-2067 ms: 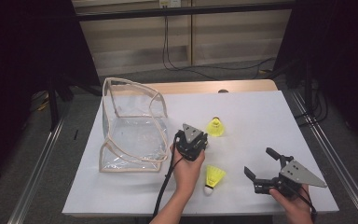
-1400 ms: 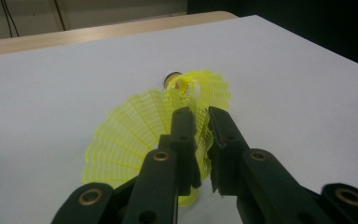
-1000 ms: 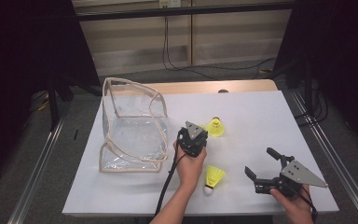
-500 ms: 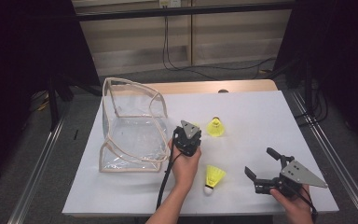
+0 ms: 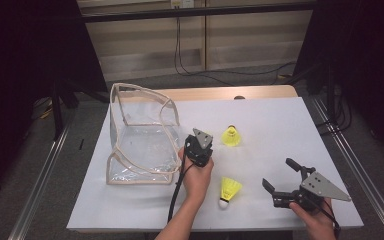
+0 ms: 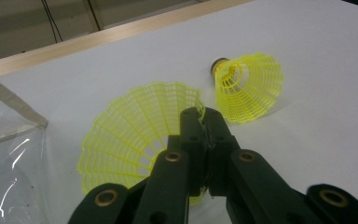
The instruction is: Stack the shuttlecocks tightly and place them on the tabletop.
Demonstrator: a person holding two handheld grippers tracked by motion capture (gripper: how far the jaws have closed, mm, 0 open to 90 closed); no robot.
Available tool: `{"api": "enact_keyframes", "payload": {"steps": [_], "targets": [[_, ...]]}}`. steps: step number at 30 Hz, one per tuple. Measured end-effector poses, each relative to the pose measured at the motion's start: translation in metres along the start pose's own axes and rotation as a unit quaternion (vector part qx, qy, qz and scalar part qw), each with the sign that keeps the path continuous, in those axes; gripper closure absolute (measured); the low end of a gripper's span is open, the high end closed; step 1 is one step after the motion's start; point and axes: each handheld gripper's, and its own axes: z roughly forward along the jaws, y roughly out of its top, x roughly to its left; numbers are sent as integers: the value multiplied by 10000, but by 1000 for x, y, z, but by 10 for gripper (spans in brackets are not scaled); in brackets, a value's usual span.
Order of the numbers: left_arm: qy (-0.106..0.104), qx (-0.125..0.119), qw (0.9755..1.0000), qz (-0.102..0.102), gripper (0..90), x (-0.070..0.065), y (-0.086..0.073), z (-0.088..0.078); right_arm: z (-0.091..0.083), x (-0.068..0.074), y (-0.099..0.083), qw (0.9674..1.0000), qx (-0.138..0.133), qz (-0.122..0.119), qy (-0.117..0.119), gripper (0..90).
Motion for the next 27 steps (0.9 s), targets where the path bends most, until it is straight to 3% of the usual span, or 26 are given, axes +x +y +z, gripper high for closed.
{"api": "enact_keyframes", "payload": {"steps": [8,17,27], "targets": [[-88,-156,9998,-126,776,-6,2,4,0,0,0,10000,2,-11,10,7],[-194,-145,9997,-94,773,-11,2,13,0,0,0,10000,2,-14,14,7],[-189,-166,9996,-98,797,-5,1,16,0,-1,0,10000,-11,-9,18,7]]}}
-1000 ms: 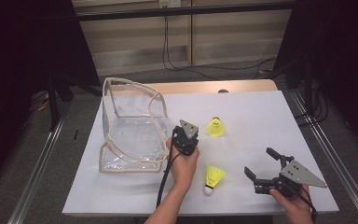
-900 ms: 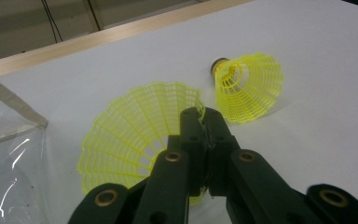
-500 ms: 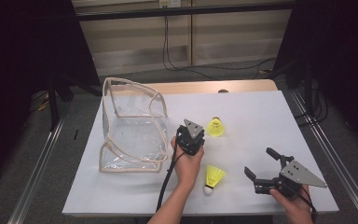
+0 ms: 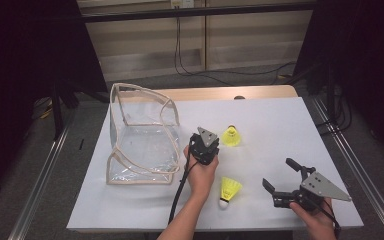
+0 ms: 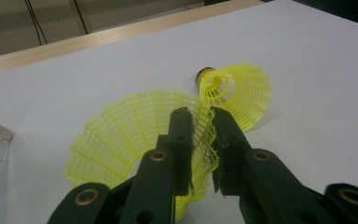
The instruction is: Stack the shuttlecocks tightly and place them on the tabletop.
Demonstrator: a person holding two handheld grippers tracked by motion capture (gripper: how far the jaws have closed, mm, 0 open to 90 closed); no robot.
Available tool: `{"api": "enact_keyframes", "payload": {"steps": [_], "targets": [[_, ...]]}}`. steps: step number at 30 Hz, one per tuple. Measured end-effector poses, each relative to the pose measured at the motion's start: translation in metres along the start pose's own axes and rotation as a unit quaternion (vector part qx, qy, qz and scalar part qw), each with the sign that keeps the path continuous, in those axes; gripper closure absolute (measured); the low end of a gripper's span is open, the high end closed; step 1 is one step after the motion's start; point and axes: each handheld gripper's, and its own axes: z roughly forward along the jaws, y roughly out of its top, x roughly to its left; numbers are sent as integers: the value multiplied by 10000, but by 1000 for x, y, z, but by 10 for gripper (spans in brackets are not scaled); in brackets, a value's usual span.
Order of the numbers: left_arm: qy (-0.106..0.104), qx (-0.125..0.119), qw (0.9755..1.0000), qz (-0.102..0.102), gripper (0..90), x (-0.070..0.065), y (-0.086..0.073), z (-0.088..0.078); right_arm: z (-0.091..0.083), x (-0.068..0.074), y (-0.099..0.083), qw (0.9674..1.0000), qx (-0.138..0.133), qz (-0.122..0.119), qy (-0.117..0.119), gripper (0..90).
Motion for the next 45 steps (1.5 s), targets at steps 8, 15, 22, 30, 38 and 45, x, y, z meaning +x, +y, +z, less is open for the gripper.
{"api": "enact_keyframes", "payload": {"steps": [8,15,22,30,38,45], "targets": [[27,-15,9999,117,871,0,0,0,0,0,0,10000,1,0,6,7],[126,12,9998,155,885,3,1,-2,0,0,0,10000,6,4,16,7],[277,105,9992,270,887,7,1,-5,1,0,0,10000,3,7,6,8],[434,126,9982,393,887,11,2,-10,0,1,0,10000,20,-7,-3,8],[364,196,9983,407,882,8,0,-6,1,1,0,10000,19,-31,10,8],[74,16,9999,88,760,5,3,-6,1,1,-1,10000,17,-25,17,8]]}}
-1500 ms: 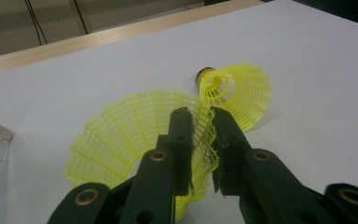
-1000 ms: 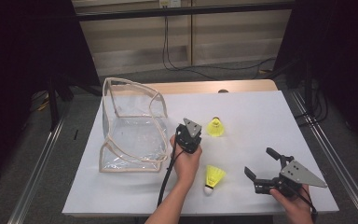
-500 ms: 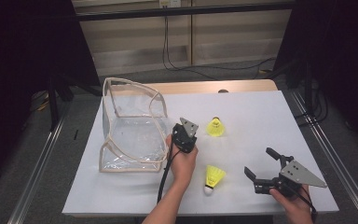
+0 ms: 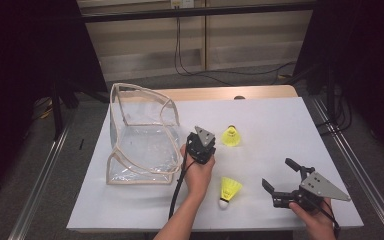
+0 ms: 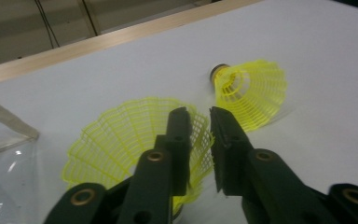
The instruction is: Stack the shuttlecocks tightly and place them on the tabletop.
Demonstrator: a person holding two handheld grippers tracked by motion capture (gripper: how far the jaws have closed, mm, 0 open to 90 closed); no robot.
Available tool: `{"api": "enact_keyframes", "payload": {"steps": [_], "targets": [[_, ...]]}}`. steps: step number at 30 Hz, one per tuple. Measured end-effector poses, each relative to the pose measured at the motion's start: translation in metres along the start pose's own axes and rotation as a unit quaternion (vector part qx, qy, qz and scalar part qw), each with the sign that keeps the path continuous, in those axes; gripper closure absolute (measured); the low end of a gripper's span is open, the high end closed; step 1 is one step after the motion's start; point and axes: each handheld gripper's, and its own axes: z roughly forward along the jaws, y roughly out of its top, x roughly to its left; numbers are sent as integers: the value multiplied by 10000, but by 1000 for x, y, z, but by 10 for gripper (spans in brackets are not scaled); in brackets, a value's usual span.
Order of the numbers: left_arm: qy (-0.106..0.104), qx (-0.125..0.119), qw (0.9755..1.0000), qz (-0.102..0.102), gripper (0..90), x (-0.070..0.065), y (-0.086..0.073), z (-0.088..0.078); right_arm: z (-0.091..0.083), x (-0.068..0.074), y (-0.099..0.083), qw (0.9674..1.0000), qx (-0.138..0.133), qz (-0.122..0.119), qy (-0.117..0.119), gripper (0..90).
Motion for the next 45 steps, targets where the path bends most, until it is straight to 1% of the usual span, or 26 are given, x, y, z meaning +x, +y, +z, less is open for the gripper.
{"api": "enact_keyframes", "payload": {"steps": [1,4,5,7,12,13,14,16,20,23,26,27,29,31,34,41,42,45], "targets": [[-13,-17,10000,-4,757,-1,1,0,0,0,0,10000,1,0,-2,8],[-100,-31,9999,-38,701,-4,4,0,0,0,0,10000,1,-3,-7,8],[-144,-38,9999,-46,701,-5,5,0,0,0,0,10000,1,-3,-7,8],[-227,-76,9996,-181,686,-6,7,0,0,1,0,10000,-1,0,-3,8],[-259,-128,9992,-266,671,-7,11,-1,0,0,0,10000,7,3,-3,8],[-277,-164,9990,-318,670,-8,11,-1,0,0,0,10000,5,1,-4,8],[-283,-158,9990,-302,670,-7,11,-1,0,0,0,10000,-2,-14,-8,8],[-274,-159,9989,-342,682,-7,10,0,0,0,0,10000,4,-12,-8,8],[-304,-204,9986,-380,798,-7,7,0,-1,0,1,10000,-2,1,2,9],[-404,-201,9981,-422,863,-9,7,1,0,0,0,10000,-2,-11,7,10],[-514,-146,9976,-448,896,-11,6,2,0,0,1,10000,2,-12,-2,10],[-526,-108,9976,-430,900,-11,6,2,0,0,1,10000,3,-5,2,10],[-576,-116,9970,-496,900,-14,6,3,-1,0,1,10000,-1,-9,-5,10],[-592,-86,9973,-428,900,-15,5,4,-1,0,1,10000,-6,-6,-3,11],[-640,-129,9967,-478,900,-18,4,4,-1,0,1,10000,-5,-10,4,11],[-749,-167,9959,-472,900,-21,0,6,-1,1,1,10000,-2,-3,13,11],[-792,-156,9957,-464,899,-21,0,6,-1,1,1,10000,-2,-10,7,11],[-826,-124,9954,-461,891,-23,-1,7,-1,1,1,10000,-5,-12,14,11]]}}
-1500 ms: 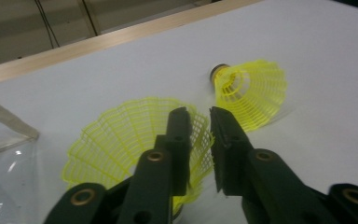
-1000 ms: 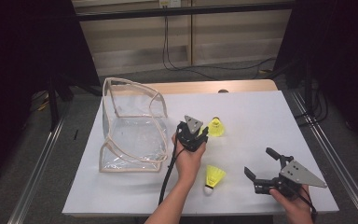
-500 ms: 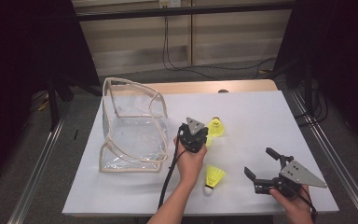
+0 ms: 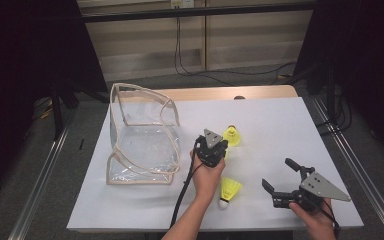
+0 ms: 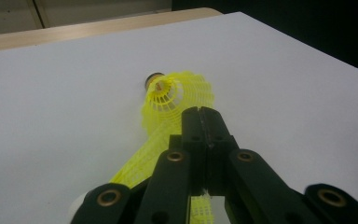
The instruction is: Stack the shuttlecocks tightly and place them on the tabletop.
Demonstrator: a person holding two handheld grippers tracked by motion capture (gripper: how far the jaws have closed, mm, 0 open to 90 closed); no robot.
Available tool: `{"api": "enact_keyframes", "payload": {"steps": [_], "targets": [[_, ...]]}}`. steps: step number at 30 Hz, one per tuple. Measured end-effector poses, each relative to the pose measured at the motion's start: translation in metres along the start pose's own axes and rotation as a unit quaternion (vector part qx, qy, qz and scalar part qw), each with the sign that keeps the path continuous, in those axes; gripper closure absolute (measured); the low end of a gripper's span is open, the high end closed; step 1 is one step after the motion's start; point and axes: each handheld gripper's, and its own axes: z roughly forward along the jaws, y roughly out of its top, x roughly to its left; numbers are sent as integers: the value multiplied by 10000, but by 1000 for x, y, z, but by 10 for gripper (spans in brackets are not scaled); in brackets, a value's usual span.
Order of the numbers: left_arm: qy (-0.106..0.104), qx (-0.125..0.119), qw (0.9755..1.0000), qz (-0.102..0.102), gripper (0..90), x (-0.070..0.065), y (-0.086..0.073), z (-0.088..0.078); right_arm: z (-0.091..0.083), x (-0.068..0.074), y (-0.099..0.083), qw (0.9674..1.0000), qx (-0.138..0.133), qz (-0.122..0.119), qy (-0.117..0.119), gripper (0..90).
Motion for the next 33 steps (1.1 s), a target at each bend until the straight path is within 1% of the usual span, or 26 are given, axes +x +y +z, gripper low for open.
{"api": "enact_keyframes", "payload": {"steps": [2,4,6,8,10,15,18,21,24,25,26,28,29,30,31,32,33], "targets": [[-39,-12,10000,15,882,-1,0,1,0,0,0,10000,-6,-7,-2,11],[-41,31,10000,35,875,-2,0,1,0,0,0,10000,-2,-5,0,12],[-63,49,10000,10,872,-3,0,1,0,0,0,10000,-3,-2,2,12],[-64,29,10000,38,864,-3,0,0,0,0,0,10000,4,-5,-5,12],[-111,40,9999,-9,854,-3,0,-1,0,0,0,10000,5,2,-2,12],[-132,-14,9999,-52,825,-2,3,-3,0,0,0,10000,-2,-17,-13,12],[-177,-59,9998,-119,807,-2,4,-4,0,0,0,10000,-13,-20,1,12],[-197,-110,9997,-97,785,-3,6,-5,0,0,0,10000,-15,-24,-3,12],[-142,-129,9998,-91,752,-3,8,-6,0,0,0,10000,-17,-22,-2,13],[-124,-131,9998,-61,742,-2,9,-7,0,0,0,10000,-16,-26,5,13],[-117,-167,9997,-92,724,-2,10,-6,0,0,0,10000,-10,-27,-11,13],[-9,-224,9997,-22,680,0,12,-6,0,0,0,10000,1,-22,-6,13],[87,-242,9997,29,661,1,14,-6,0,0,0,10000,5,-20,-7,13],[165,-259,9995,31,626,3,14,-5,0,0,0,10000,-4,-12,3,13],[199,-229,9995,18,599,4,14,-4,-1,0,0,10000,-16,-24,2,13],[266,-185,9995,53,567,5,13,-2,-1,0,0,10000,-23,-26,2,13],[278,-139,9995,58,559,6,12,-1,-1,-1,0,10000,-19,-15,-13,13]]}}
